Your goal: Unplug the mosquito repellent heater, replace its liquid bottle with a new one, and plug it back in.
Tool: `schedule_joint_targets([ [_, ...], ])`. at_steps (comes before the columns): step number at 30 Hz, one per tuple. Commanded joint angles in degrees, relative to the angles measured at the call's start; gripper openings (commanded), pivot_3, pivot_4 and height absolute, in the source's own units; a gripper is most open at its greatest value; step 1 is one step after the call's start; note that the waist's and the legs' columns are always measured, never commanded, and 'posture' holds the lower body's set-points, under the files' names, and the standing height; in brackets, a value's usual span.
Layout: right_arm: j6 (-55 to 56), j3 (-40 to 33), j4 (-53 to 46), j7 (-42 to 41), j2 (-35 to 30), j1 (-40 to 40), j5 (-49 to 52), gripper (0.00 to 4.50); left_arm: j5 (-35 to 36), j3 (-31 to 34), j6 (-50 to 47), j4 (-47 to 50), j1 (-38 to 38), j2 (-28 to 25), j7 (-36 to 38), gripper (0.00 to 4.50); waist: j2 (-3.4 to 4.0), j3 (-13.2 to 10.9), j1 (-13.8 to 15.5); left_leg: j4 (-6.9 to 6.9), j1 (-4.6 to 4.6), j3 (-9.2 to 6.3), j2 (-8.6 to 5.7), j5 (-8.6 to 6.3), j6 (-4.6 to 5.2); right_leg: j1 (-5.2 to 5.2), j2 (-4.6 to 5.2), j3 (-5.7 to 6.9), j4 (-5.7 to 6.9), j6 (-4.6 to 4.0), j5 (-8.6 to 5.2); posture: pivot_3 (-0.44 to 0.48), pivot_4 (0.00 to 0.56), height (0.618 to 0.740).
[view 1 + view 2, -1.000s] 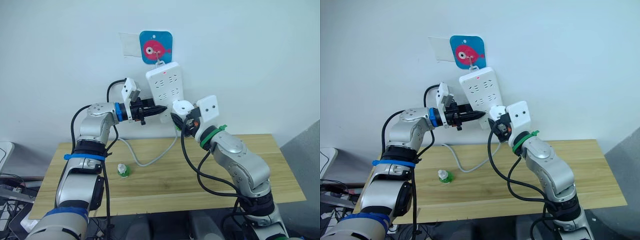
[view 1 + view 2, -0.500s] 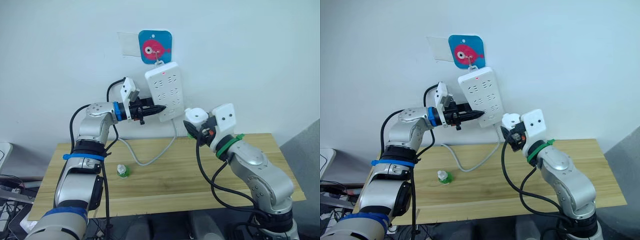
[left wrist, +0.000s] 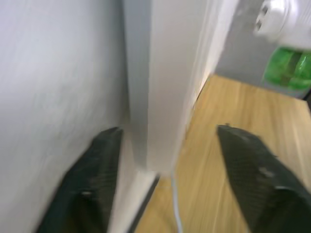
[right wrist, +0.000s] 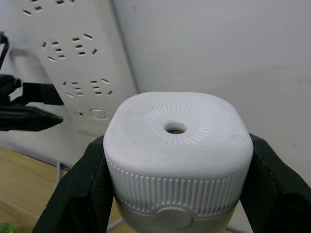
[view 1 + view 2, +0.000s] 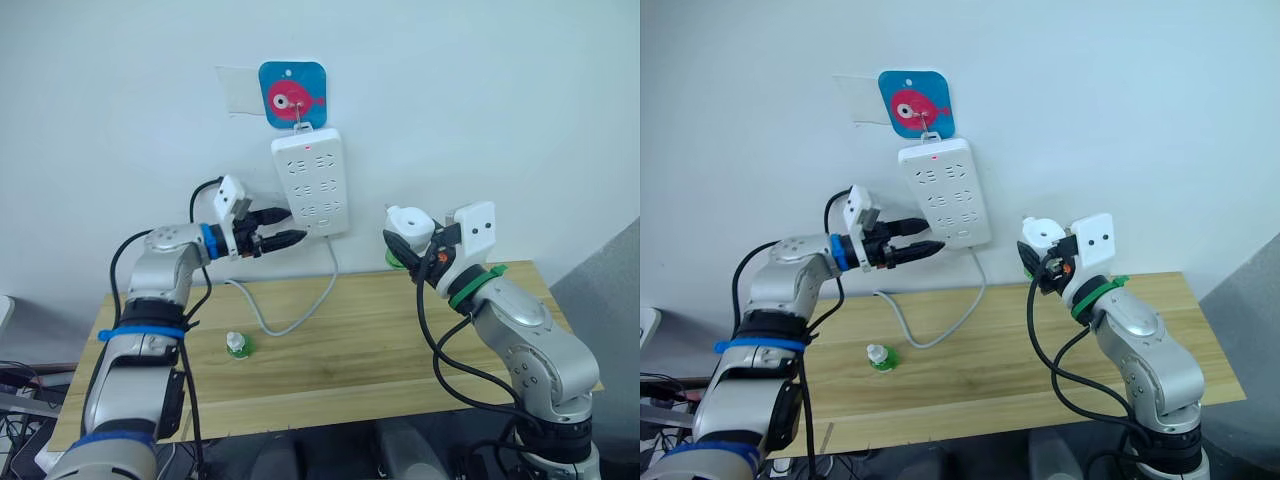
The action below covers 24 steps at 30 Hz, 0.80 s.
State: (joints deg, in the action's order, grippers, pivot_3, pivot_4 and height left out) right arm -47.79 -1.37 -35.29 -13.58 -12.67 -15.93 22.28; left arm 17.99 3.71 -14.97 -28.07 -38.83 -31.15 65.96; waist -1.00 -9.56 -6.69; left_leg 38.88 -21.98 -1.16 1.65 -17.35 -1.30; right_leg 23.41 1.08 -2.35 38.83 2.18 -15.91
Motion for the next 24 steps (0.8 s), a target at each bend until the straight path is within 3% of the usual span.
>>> schedule_joint_targets([
  [1, 3.67, -2.11, 0.33, -1.47, 0.87, 1.40, 2.32, 2.97, 2.10, 3.19, -1.74, 8.99, 5.93, -2.32, -2.15, 4.47, 0.00, 0.00, 0.07, -0.01, 0.00, 0.00, 0.02, 0.00, 0.00, 0.00, 0.00, -0.01, 0.00, -0.01, -0.01, -0.114, 0.164, 0.740],
  [6, 3.92, -5.12, 4.02, -1.10, 2.79, 0.72, 5.51, 2.97, 6.22, 6.36, -6.59, 28.17, 20.60, -3.34, -6.18, 4.47, 0.02, -0.04, 0.42, -0.04, -0.02, -0.01, 0.24, 0.00, -0.01, 0.02, 0.19, -0.11, 0.00, -0.02, -0.03, -0.086, 0.163, 0.740],
  [11, -2.63, -12.54, 7.66, 2.75, 7.12, -0.95, 14.45, 2.97, 0.20, 0.92, 1.63, 45.43, 29.81, 1.11, -14.12, 4.47, 0.00, -0.07, 2.39, -0.04, -0.02, -0.01, 0.17, 0.04, -0.08, -0.04, 0.40, -0.15, 0.06, -0.02, -0.02, -0.060, 0.159, 0.740],
  [14, -7.54, -17.85, 8.88, 7.58, 10.52, -2.19, 22.28, 2.97, -3.15, -3.34, 5.37, 47.85, 29.24, 5.33, -18.46, 4.47, 0.02, -0.08, 3.62, -0.03, 0.00, -0.06, 0.07, 0.10, -0.19, -0.10, 0.45, -0.11, 0.11, -0.03, -0.01, -0.060, 0.160, 0.740],
  [18, -11.59, -26.28, 11.10, 21.66, 17.14, -4.56, 41.05, 2.97, -7.11, -8.44, 10.14, 45.50, 25.65, 12.06, -24.10, 4.47, 0.02, -0.09, 3.59, -0.02, 0.01, -0.03, 0.00, 0.11, -0.20, -0.13, 0.38, -0.12, 0.12, -0.02, 0.00, -0.077, 0.166, 0.740],
  [24, -8.76, -25.88, 11.00, 37.01, 16.63, -1.63, 64.92, 2.97, -6.56, -13.48, 11.08, 41.12, 22.04, 20.14, -27.29, 4.47, 0.05, -0.10, 3.00, -0.03, -0.06, -0.02, -0.06, 0.10, -0.19, -0.12, 0.18, -0.12, -0.02, -0.02, -0.01, -0.097, 0.168, 0.740],
])
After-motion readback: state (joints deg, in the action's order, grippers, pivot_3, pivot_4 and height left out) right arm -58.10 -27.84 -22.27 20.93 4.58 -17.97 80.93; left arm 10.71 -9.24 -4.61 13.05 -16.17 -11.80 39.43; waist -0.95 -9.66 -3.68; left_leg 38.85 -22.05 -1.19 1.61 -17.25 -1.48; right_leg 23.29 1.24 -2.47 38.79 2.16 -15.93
